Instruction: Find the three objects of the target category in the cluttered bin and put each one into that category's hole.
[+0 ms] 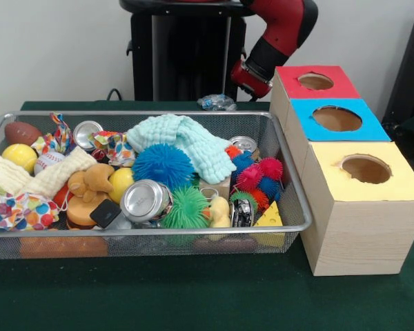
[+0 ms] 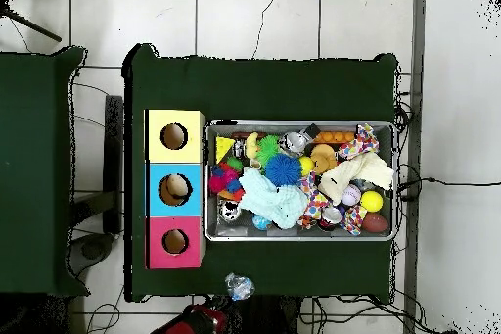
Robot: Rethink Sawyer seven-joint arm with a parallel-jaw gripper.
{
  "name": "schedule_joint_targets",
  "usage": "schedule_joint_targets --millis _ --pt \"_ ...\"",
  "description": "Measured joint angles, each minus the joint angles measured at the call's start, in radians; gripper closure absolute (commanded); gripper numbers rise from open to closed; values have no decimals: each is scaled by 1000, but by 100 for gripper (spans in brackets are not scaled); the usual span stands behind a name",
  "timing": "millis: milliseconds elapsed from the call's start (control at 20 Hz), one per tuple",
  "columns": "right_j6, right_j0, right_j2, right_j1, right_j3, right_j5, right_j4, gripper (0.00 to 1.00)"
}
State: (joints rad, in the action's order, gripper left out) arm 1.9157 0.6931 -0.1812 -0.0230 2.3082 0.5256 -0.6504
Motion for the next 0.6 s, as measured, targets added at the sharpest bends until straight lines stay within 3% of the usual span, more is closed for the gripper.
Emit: schedule_joint_targets --millis 600 --pt "0 -29 -1 -32 23 18 41 0"
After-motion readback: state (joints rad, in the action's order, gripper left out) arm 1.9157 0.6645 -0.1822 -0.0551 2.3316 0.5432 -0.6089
